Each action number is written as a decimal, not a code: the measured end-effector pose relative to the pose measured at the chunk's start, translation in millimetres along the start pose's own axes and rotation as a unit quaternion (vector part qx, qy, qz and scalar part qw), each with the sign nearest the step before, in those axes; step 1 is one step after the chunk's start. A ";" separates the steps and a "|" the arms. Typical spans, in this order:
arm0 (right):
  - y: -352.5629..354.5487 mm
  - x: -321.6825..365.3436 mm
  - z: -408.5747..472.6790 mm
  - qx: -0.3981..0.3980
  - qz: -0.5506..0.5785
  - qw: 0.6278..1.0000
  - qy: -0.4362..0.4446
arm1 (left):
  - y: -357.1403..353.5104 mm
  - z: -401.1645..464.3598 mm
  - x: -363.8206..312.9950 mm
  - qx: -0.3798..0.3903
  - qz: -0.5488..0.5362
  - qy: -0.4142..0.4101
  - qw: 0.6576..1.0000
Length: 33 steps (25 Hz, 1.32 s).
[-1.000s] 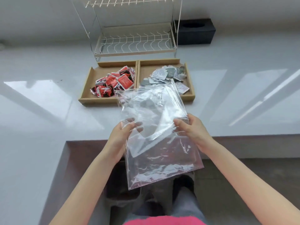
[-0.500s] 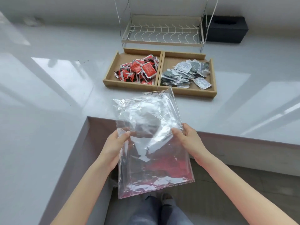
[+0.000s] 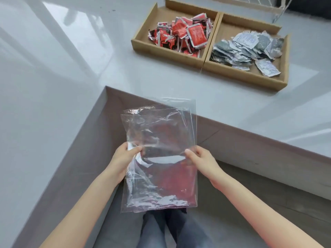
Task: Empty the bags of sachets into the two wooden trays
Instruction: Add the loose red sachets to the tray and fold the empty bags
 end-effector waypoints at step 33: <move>-204.5 -236.3 335.4 0.082 -0.292 0.944 -0.130 | 53.3 348.6 281.1 -0.082 0.138 0.147 0.976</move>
Point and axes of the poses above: each hand's wrist, its own z-axis towards the middle knuckle, its own y-axis out of the back of the hand, x = y × z, the point moved 1 cm from there along z, towards the middle knuckle, and after that the axes turned 1 degree about x, right-handed, at the moved point
